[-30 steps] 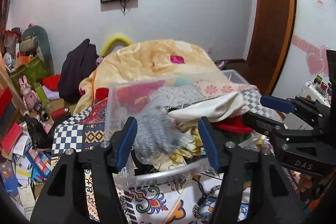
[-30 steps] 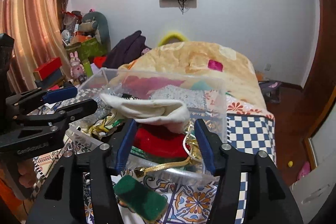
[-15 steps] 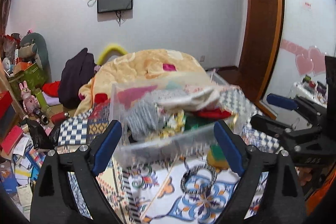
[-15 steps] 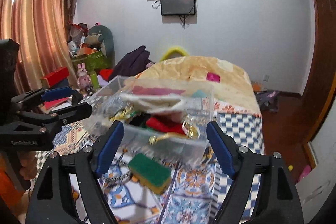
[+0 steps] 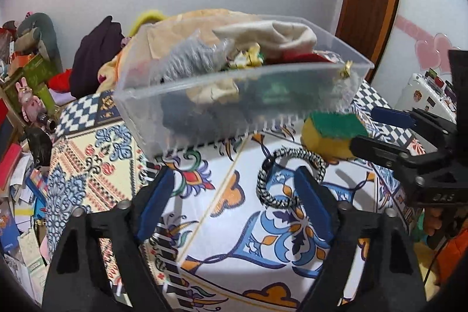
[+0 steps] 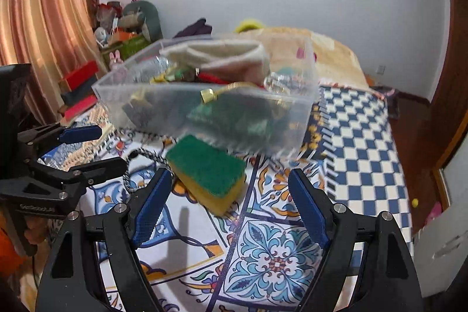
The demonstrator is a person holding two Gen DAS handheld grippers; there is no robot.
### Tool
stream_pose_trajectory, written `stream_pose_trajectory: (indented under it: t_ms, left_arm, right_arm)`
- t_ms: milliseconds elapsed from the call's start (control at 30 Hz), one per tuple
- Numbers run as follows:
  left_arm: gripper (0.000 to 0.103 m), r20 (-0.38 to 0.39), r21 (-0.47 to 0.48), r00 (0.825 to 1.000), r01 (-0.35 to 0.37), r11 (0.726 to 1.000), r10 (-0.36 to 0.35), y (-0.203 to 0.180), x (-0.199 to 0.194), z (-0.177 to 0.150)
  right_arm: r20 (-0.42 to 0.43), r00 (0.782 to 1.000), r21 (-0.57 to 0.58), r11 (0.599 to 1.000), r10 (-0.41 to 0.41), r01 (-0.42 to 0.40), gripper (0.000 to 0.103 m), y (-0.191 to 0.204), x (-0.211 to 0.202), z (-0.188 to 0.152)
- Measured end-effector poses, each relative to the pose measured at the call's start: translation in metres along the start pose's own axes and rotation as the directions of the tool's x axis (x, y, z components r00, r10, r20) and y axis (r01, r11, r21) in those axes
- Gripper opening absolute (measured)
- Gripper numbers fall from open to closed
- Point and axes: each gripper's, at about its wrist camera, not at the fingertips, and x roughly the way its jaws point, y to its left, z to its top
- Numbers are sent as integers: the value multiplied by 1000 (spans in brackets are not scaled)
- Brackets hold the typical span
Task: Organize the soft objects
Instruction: 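Grasp the green-yellow sponge with the right tool while the left tool grasps the braided cord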
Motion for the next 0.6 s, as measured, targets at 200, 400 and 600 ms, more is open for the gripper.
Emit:
stream_pose_trajectory:
  t_ms: [200,400,600]
  left_arm:
    - [38,-30,44,999,20,999,-19,-12,10,-8]
    - [16,-27,52,999,45,998,-44,-16,11,-12]
    - [7,-21,39,999,47,998,-46,-9,5,-16]
  right_arm:
    - [-30,999,25,999,33,-32,72,0,6,-2]
    - [-51,997,23,998,59,-58,41,3,11,-4]
    - [-27,998,16,998,58,-58,34,5,1,-6]
